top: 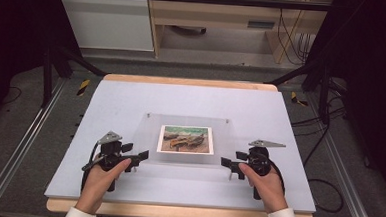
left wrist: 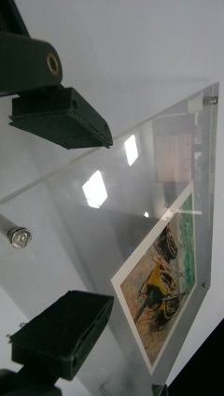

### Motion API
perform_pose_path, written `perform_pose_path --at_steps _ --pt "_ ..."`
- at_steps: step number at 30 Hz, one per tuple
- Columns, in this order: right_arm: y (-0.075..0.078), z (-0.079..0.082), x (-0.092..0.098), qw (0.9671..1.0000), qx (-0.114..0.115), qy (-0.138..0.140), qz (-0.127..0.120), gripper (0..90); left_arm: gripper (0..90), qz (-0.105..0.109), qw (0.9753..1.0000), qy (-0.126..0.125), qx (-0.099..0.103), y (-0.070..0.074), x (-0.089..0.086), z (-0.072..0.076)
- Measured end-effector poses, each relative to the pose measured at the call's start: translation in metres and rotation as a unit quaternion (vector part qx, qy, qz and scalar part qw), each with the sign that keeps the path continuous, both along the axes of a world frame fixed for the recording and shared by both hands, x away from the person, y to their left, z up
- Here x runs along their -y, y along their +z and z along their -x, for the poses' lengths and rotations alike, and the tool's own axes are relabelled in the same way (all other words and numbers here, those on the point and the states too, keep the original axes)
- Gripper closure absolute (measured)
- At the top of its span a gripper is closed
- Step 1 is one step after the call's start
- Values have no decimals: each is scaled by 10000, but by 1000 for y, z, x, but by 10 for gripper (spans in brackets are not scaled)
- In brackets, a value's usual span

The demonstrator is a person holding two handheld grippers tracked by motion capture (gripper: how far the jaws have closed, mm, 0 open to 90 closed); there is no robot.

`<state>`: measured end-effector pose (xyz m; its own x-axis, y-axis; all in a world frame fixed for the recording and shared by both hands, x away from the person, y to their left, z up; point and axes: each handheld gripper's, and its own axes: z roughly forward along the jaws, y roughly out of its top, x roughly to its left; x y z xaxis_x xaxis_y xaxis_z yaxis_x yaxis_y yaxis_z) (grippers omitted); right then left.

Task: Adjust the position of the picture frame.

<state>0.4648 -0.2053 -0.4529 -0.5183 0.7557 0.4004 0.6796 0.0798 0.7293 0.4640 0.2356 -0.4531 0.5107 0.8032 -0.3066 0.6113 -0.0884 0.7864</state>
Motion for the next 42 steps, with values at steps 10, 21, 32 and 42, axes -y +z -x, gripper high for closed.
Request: perform_pose_path --at_steps 10,21,32,42 --pt "-2 -2 1 9998 -162 -31 -143 205 179 39 10000 38 -42 -1 1 0" --pt "-3 -2 -1 9995 -229 -110 -170 191 161 139 9998 17 -153 -2 0 -2" --pt "-5 -3 -3 9990 -306 -167 -264 196 158 191 9996 22 -207 -3 -1 -2" --pt "-5 -4 -3 9990 -320 -92 -284 191 151 455 9981 -15 -407 -7 -2 -5"
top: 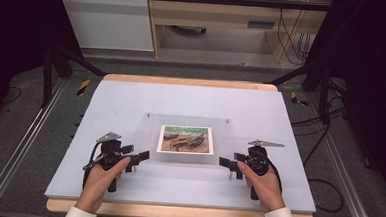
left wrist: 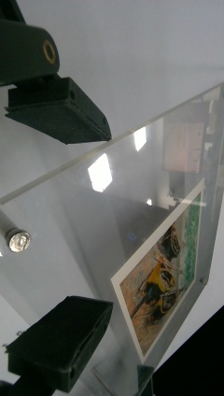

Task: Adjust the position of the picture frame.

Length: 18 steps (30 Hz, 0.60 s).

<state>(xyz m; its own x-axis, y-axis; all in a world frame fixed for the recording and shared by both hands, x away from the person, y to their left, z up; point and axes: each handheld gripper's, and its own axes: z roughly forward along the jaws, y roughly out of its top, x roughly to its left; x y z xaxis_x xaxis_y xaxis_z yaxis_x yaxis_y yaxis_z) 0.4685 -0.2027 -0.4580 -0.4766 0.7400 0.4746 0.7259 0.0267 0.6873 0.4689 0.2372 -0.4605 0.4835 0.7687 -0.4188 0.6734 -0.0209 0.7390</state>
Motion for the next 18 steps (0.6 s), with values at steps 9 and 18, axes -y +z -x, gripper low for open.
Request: perform_pose_path --at_steps 9,18 --pt "0 0 0 10000 -64 50 -21 192 149 66 9999 -22 -94 0 2 -1" --pt "0 -4 1 9999 -101 110 -34 207 181 56 9998 -49 -189 1 -1 -4"
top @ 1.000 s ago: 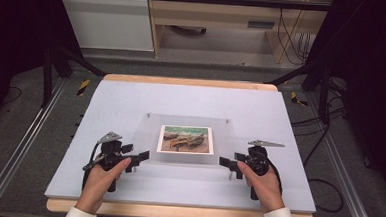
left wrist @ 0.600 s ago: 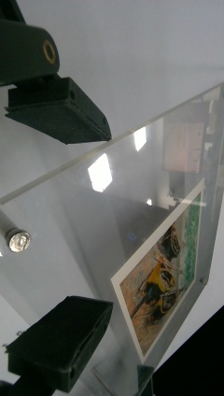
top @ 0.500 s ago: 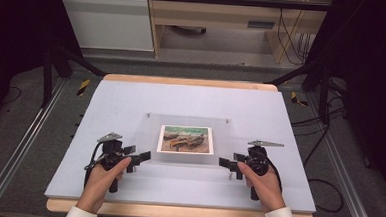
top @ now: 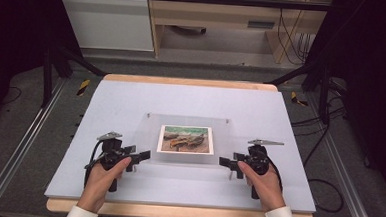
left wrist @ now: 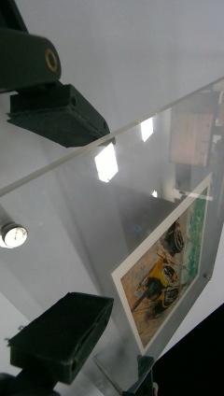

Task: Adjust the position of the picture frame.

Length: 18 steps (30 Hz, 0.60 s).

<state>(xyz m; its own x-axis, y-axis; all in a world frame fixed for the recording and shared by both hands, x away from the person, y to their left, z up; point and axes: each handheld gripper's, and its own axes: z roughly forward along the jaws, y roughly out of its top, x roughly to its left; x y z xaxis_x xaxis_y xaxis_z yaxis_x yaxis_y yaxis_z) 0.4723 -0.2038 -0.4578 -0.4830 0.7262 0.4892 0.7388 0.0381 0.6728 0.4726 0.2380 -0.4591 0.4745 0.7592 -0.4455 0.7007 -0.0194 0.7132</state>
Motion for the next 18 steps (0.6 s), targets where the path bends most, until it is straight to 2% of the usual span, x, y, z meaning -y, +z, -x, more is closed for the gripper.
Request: perform_pose_path --at_steps 5,8,11,14,18 --pt "0 -3 0 10000 7 30 -6 207 196 -5 10000 25 -3 1 0 -2" --pt "0 -5 0 10000 -22 24 -5 208 251 111 9999 116 -13 1 -3 -4" --pt "1 -6 -1 10000 27 35 29 209 257 60 9999 115 37 1 -4 -5" --pt "2 -8 -1 9999 103 22 48 236 273 50 9997 173 143 3 -4 -6" --pt "5 -8 0 9990 385 41 221 266 309 -42 9993 173 334 5 -3 -5"
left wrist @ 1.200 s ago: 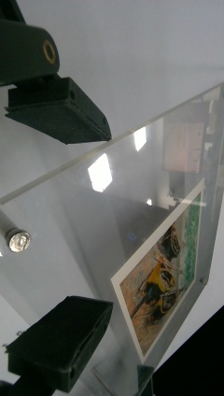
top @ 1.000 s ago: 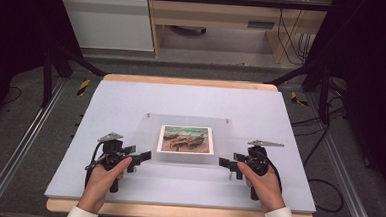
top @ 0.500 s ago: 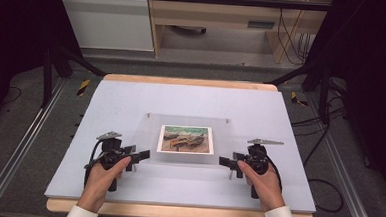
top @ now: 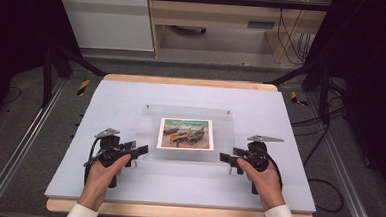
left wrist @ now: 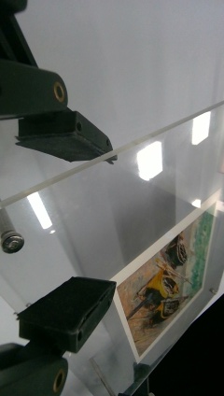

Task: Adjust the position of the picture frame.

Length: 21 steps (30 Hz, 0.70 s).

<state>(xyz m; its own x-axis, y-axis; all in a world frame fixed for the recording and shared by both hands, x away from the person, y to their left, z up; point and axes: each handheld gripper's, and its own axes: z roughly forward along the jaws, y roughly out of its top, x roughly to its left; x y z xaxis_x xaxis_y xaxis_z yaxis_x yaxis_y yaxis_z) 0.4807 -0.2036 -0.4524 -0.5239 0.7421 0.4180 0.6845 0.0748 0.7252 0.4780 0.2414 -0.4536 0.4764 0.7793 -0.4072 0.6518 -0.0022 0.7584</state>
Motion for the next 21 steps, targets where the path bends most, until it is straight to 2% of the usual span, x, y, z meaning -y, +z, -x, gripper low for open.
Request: perform_pose_path --at_steps 5,9,16,21 --pt "3 2 -1 9998 167 -19 135 287 342 -31 10000 37 75 2 0 2" --pt "3 3 -1 9997 187 -5 158 287 349 -32 9999 44 97 2 -1 3" --pt "6 4 -2 9990 333 -9 303 296 360 -130 9996 69 260 4 1 3" --pt "7 5 -3 9988 369 -20 318 298 360 -182 9993 71 324 5 2 6"
